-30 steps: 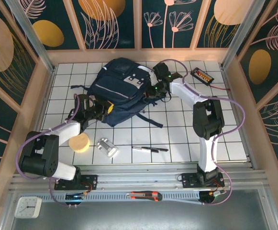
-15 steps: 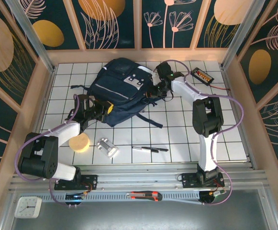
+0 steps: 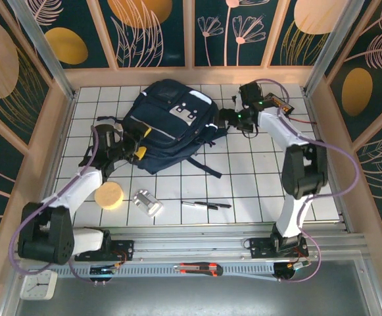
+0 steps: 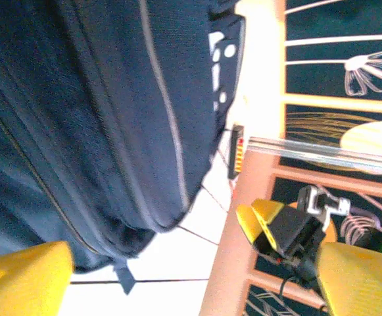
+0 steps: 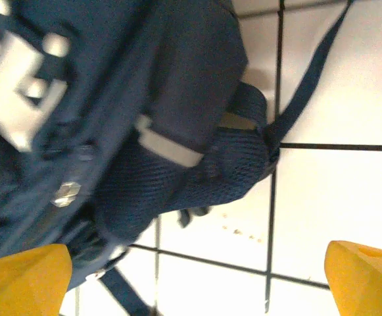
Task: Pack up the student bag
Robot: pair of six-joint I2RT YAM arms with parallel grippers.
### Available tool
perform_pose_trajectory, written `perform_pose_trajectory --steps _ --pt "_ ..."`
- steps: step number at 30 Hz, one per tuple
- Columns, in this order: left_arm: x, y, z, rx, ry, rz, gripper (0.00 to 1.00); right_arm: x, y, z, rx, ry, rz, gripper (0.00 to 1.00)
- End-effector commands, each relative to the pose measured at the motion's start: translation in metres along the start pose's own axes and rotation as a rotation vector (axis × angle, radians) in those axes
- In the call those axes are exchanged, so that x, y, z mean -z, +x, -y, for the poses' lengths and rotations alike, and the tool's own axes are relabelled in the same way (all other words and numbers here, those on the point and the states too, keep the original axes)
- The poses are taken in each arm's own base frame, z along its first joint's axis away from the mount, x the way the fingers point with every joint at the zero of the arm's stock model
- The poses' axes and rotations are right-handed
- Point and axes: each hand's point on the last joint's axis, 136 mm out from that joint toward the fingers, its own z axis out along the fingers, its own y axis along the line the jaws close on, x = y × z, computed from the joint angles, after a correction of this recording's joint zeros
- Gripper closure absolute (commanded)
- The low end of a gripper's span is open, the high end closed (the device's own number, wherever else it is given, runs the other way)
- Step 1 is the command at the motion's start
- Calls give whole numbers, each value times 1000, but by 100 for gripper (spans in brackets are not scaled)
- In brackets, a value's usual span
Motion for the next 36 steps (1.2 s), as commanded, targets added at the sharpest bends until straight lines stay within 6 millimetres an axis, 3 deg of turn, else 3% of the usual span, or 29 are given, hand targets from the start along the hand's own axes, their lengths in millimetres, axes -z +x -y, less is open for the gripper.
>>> perform_pose_trajectory --steps 1,5,8,11,16,26,30,36 --pt "13 6 10 -23 -7 -12 2 53 -23 -42 26 -87 179 1" --pt "22 -4 39 -146 -35 25 2 83 -34 -89 142 -247 315 1" --pt "19 -15 62 -233 -51 38 1 106 -30 -133 342 -420 445 1" --pt "8 -20 60 -222 -87 17 1 115 -21 -159 465 -536 513 1" --pt "-12 -17 30 -84 -143 -40 2 93 -24 -167 483 -575 455 8" --pt "-47 -30 10 -41 -175 -97 9 52 -20 -170 408 -569 324 32" --pt "-58 -36 1 -65 -224 -125 9 39 -6 -178 399 -552 280 33" --pt "-62 -39 -5 -47 -246 -116 9 40 -1 -184 409 -557 281 33"
